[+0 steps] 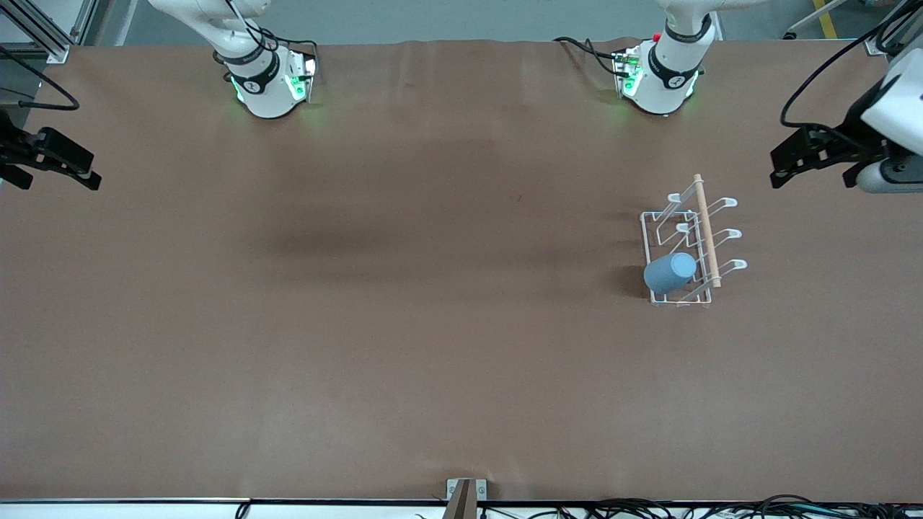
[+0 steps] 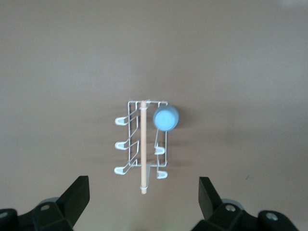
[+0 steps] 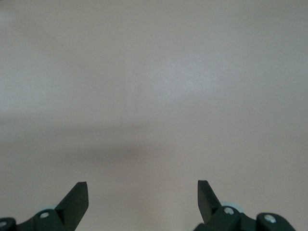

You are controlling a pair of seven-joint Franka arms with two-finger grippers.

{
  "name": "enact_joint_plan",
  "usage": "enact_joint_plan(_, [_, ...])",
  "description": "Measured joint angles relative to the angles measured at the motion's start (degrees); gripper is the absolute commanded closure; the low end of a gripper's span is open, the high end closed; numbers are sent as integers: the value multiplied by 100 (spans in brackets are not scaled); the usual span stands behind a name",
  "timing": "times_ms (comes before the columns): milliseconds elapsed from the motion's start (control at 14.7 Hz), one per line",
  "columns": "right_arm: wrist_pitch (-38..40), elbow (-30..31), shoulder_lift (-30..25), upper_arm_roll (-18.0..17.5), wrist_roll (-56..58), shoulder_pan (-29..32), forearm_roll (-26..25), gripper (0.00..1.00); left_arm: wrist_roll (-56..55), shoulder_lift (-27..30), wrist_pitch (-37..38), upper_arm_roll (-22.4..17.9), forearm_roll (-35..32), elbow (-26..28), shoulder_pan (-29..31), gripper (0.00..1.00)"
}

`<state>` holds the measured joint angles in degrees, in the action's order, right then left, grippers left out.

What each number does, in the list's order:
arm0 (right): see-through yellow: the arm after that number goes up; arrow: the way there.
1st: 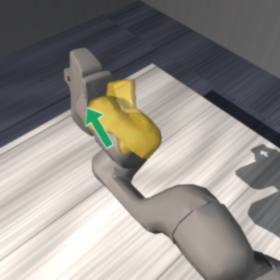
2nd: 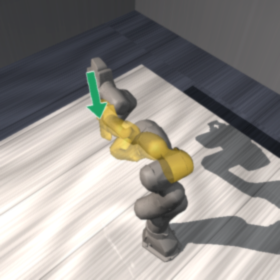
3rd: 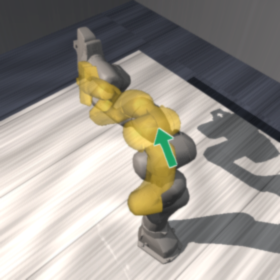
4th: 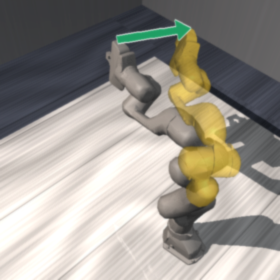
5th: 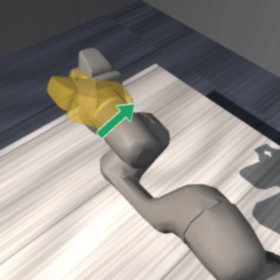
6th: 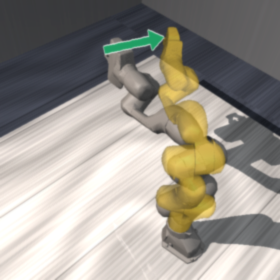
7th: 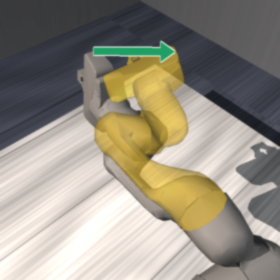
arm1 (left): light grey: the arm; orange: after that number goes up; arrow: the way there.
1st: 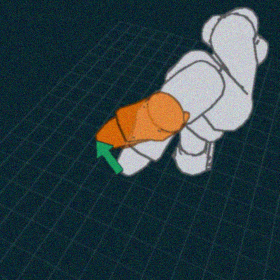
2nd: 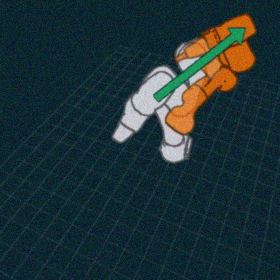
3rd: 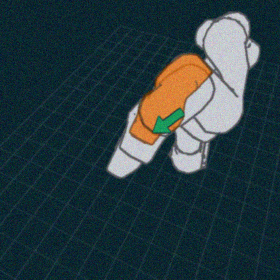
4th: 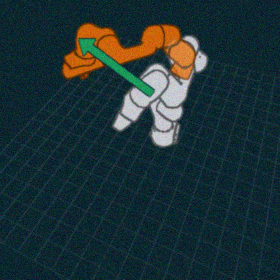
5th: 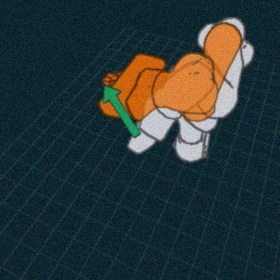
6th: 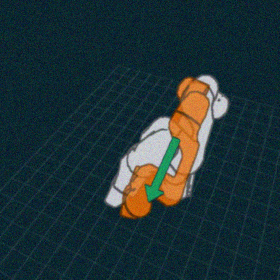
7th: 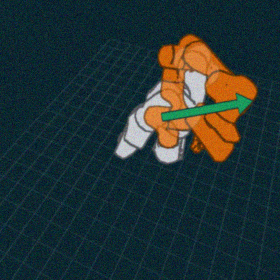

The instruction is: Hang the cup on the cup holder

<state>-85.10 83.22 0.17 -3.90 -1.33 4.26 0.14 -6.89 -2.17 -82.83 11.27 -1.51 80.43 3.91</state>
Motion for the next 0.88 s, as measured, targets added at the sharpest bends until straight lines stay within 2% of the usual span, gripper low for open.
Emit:
enact_joint_plan(272, [-3, 0, 1, 0, 0, 0, 0, 0, 9, 626, -542, -179, 99, 1036, -3, 0])
enact_joint_plan(408, [-3, 0, 1, 0, 0, 0, 0, 0, -16, 850, -641, -202, 265, 1373, -3, 0])
enact_joint_plan(883, [-3, 0, 1, 0, 0, 0, 0, 0, 3, 940, -609, -212, 304, 1480, -3, 0])
